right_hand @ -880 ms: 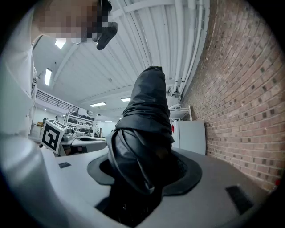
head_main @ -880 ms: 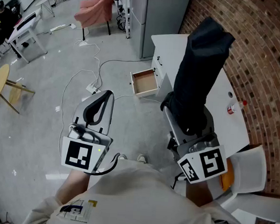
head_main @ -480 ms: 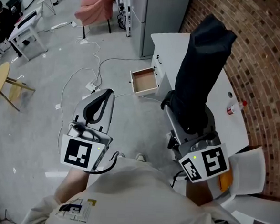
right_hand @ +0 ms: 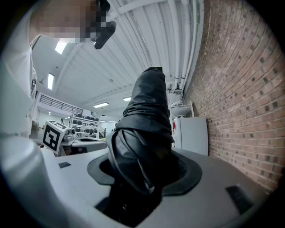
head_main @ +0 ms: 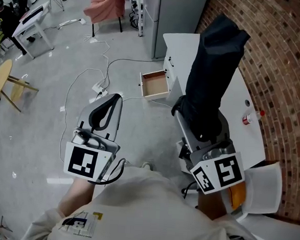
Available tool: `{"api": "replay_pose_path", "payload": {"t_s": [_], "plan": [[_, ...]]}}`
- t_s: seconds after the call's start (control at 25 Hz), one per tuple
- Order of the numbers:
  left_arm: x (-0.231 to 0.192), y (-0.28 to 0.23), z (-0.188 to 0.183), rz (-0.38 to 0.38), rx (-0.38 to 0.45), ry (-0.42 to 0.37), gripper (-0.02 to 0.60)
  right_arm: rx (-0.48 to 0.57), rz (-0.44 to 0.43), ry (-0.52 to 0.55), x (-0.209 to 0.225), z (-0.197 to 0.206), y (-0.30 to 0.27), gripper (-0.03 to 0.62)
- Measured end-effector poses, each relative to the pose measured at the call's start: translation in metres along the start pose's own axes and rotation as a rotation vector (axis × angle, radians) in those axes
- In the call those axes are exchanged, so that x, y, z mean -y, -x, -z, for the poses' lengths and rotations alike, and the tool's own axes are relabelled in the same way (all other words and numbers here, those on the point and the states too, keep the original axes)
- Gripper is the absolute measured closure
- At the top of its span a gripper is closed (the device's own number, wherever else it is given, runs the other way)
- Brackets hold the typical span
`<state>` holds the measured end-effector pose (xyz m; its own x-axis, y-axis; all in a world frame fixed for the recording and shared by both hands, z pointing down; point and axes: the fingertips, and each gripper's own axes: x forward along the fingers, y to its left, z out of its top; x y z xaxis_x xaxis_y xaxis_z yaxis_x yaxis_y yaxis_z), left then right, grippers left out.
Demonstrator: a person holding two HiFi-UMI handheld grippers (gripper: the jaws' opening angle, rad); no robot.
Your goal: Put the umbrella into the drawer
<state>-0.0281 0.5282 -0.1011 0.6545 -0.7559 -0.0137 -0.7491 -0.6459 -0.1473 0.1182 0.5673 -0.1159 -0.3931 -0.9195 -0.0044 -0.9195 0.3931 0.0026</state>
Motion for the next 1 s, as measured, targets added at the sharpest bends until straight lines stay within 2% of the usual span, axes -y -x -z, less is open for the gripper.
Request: {"api": "replay_pose_path", "payload": {"t_s": [0.12,0.48,1.0], "plan": [[0.009,-0.002,0.002,-0.005,-0.001,-0.003,0.574,-0.002,-0.016,-0.027,0.007,0.004,0.005,0.339],[0.019,-0.011,0.010,-0.022,-0.003,-0.008,0.574,-0.032,-0.021,0.010,0.026,0.019,0.004,0.339],[-0.012,-0.049,0.037,-0.016,0.019,-0.019,0.574,-0.058,-0.041,0.039,0.037,0.045,-0.046,0.339]]}}
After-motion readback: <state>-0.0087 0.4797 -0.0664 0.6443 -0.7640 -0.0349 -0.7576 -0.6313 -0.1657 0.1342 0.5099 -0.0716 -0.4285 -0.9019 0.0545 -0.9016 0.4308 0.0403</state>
